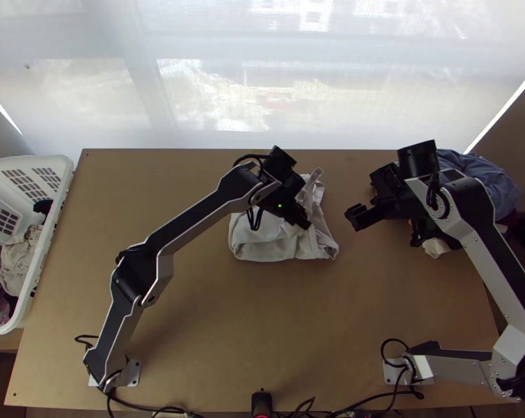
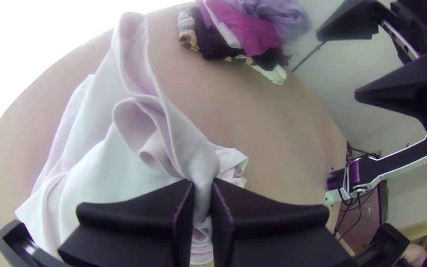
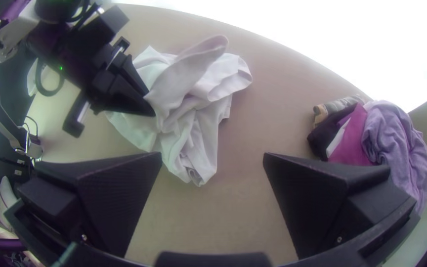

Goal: Fold the t-shirt

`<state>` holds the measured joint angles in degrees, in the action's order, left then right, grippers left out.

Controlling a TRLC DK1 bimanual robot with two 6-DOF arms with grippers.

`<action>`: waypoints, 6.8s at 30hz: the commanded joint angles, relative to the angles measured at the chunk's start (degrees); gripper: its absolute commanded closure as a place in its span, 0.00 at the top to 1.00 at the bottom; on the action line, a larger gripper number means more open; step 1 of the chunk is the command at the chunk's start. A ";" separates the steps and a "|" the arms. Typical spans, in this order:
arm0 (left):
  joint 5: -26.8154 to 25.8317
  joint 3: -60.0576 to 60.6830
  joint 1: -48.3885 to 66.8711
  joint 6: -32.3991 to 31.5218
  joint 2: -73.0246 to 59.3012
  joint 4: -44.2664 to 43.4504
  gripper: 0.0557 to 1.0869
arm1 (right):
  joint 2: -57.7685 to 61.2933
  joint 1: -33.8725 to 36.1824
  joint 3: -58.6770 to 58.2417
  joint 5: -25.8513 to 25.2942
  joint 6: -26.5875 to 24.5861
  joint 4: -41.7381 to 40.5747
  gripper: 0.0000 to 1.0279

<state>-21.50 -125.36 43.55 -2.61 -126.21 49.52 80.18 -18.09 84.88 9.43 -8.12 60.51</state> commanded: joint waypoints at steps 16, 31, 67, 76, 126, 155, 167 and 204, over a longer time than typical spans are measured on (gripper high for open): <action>0.05 16.64 -15.07 5.42 14.68 7.00 0.95 | 4.28 -7.05 -4.02 -0.03 -2.69 -2.94 0.93; 3.83 22.44 -13.40 6.92 7.91 1.46 0.95 | 23.53 -20.59 -1.56 -0.03 -4.01 -13.93 0.93; 6.12 23.93 -19.64 7.09 25.93 8.49 0.95 | 9.47 -24.45 -12.64 -3.45 -11.30 -20.96 0.93; 5.85 35.62 -29.84 6.92 39.64 8.49 0.95 | 5.34 -32.10 -30.65 -13.65 -23.96 -46.89 0.94; 4.80 43.01 -35.64 6.57 48.43 10.42 0.95 | 25.11 -21.46 -21.78 -20.94 -19.74 -58.75 0.03; 4.80 43.80 -36.17 5.95 50.01 10.69 0.95 | 1.12 2.71 1.16 -16.55 -11.74 -47.94 0.03; 4.88 47.58 -36.96 6.39 51.68 10.60 0.95 | 1.64 35.75 18.65 -2.93 -7.88 -46.36 0.03; 3.04 52.41 -47.07 12.81 57.39 13.50 0.95 | 6.48 40.41 -16.59 3.40 -4.54 -55.41 0.03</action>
<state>-17.93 -73.63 -0.69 8.54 -70.26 61.71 86.19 29.26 73.49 15.70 -13.89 5.93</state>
